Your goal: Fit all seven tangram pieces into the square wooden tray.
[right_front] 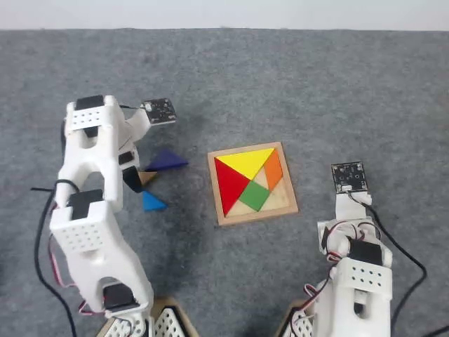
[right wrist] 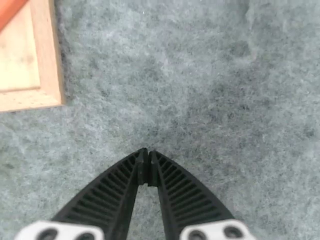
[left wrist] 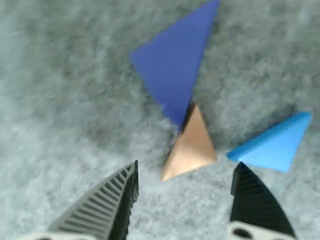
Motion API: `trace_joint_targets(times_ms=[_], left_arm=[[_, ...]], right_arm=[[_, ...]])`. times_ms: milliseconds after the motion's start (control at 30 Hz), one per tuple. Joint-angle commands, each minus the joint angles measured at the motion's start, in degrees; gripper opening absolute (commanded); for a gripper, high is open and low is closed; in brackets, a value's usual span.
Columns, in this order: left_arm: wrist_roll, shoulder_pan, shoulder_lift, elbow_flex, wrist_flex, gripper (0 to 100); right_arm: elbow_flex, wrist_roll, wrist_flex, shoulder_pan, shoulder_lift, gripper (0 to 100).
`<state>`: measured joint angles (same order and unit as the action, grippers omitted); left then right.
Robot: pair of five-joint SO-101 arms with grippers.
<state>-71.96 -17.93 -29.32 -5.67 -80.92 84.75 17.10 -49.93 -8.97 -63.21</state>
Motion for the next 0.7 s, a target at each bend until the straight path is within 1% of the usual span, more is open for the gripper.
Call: trace_joint_targets(times_ms=[0,133,300,400,600,667], left_arm=[[-1.2,1.3,-0.5,-2.3,-0.7,29],[-1.1,2.0,-2.9,-2.3,-0.4,28],[2.4,2.2,-5.7,-2.3,4.5,28],[2.7,2.4,-5.5,-2.4,4.5,24],[2.7,2.4,-5.5,-2.3,4.5,12],[2.8,2.4,-5.4,-2.4,4.5,10]], right_arm=[[-0.5,0.4,1.1,-0.5,-0.7,1.0],[-0.5,0.4,1.1,-0.5,-0.7,1.0],[-0.5,0.5,1.1,-0.5,-0.7,1.0],[-0.5,0.5,1.1,-0.5,-0.7,1.0],[-0.5,0.5,1.1,-0.5,-0.7,1.0],[-0.5,0.4,1.1,-0.5,-0.7,1.0]])
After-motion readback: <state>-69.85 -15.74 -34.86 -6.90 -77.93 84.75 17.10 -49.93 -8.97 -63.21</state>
